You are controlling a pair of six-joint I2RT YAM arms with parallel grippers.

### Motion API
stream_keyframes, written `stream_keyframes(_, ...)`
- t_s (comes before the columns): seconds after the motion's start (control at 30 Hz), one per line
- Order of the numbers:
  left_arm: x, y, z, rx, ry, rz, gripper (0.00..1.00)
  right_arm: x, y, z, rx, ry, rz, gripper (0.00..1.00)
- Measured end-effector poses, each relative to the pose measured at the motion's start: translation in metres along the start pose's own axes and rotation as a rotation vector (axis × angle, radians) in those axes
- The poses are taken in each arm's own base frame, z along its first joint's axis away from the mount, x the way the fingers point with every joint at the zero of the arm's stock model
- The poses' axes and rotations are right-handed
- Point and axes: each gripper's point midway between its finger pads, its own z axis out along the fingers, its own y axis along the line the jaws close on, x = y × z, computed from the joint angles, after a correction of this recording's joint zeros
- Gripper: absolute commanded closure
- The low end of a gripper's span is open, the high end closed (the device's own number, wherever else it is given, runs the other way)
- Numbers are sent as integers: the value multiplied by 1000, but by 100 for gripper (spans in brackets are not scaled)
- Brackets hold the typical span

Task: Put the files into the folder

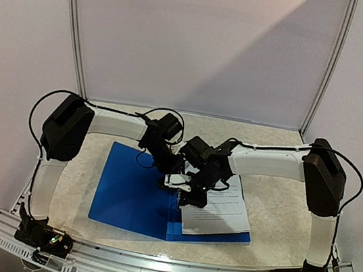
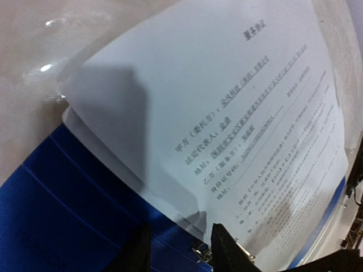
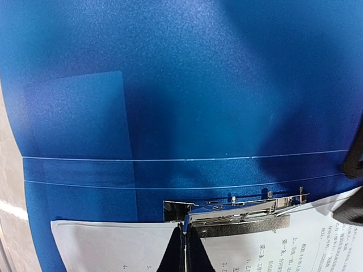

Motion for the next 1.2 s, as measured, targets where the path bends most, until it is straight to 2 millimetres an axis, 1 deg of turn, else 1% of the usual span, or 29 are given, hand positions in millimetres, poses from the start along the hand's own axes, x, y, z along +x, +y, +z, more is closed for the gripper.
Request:
stream_keyframes(0.03,3,1,3,0,11,-4,62,0,0,0,5,2,-5,100)
stream_keyframes(0.63,3,3,2,-12,16,9,63,3,4,3,93,123,-133,100)
stream_keyframes(0.83,3,3,3,-12,17,10,64,10,4,4,96,167,-151,100)
stream_keyframes(1.2,2,2,4,-7,17,10,64,12,6,8,72,208,-155,100)
